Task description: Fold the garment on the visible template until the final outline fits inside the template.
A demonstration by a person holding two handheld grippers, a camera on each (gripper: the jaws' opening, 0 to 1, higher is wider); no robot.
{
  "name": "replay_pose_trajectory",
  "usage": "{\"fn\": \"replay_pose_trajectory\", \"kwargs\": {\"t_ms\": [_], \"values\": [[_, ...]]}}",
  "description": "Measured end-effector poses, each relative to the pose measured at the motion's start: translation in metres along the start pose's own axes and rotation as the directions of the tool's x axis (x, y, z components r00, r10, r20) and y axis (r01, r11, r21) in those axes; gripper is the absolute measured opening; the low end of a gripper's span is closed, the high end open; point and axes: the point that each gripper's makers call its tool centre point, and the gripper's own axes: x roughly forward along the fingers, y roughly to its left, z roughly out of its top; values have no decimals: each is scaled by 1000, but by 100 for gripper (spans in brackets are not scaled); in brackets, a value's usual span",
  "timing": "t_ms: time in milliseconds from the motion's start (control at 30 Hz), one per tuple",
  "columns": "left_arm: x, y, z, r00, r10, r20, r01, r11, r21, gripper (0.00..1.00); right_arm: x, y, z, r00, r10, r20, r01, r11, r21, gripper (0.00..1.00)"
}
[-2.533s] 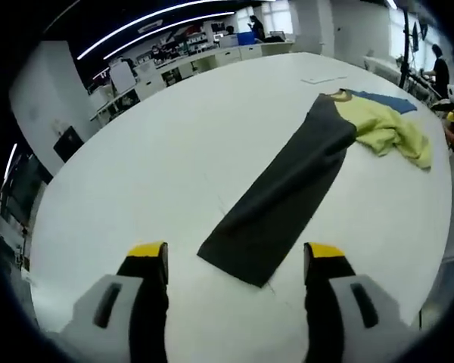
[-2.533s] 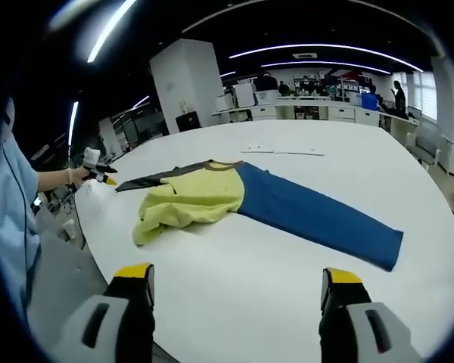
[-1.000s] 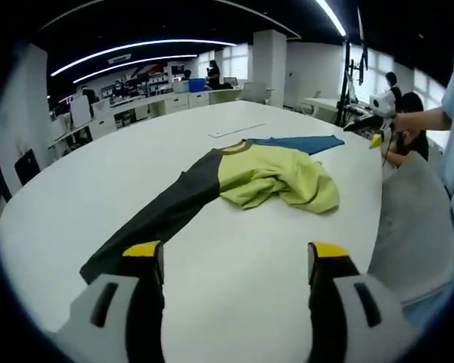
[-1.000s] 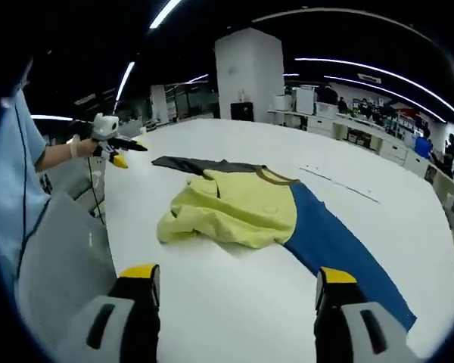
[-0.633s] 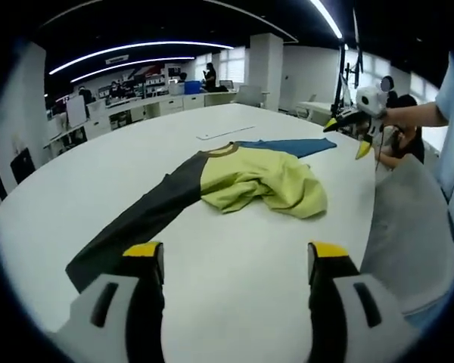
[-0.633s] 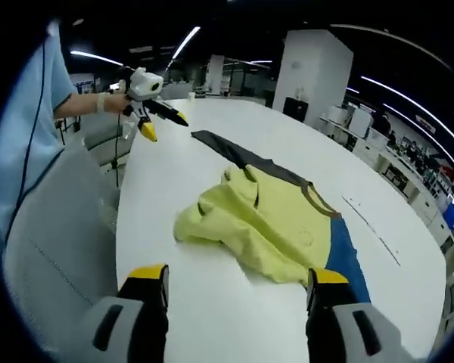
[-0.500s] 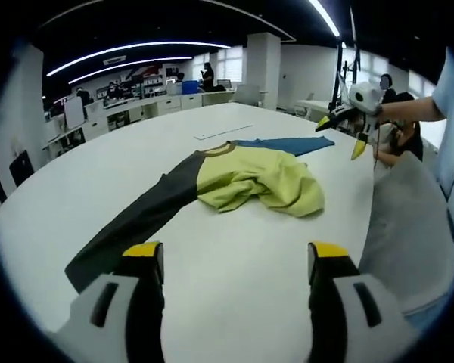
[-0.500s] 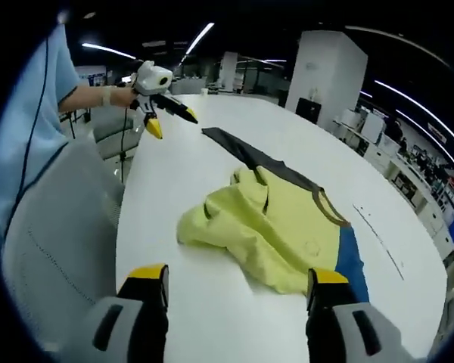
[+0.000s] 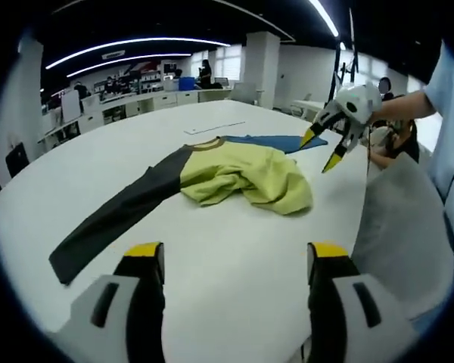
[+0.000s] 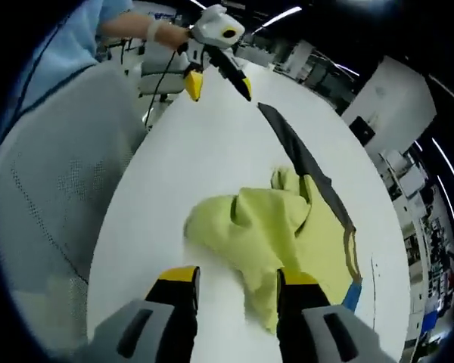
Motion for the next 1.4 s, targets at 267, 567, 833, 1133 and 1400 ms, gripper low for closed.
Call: {"fn": "replay_pose_trajectory", "kwargs": {"t_ms": [267, 567, 833, 1133, 1400], "values": [[8, -15, 1, 999, -30, 12, 30, 999, -17, 74, 22, -11, -15, 987, -107, -117, 76, 966, -249, 32], [9, -19, -3, 999, -37, 20, 37, 999, -39, 74, 25, -8, 3, 997, -65, -49, 52, 972, -230, 8], [7, -18, -8, 999, -39, 14, 40, 998, -52, 73, 11, -34, 19, 998, -62, -8, 60, 983, -175, 0], [9, -17, -11, 999, -42, 17, 43, 997, -68, 73, 11, -1, 14, 987, 157, -40, -162, 970, -182, 31], [13, -21, -10, 999, -51, 19, 52, 996, -72, 73, 24, -4, -2, 989, 93, -113, -120, 958, -262, 31]]}}
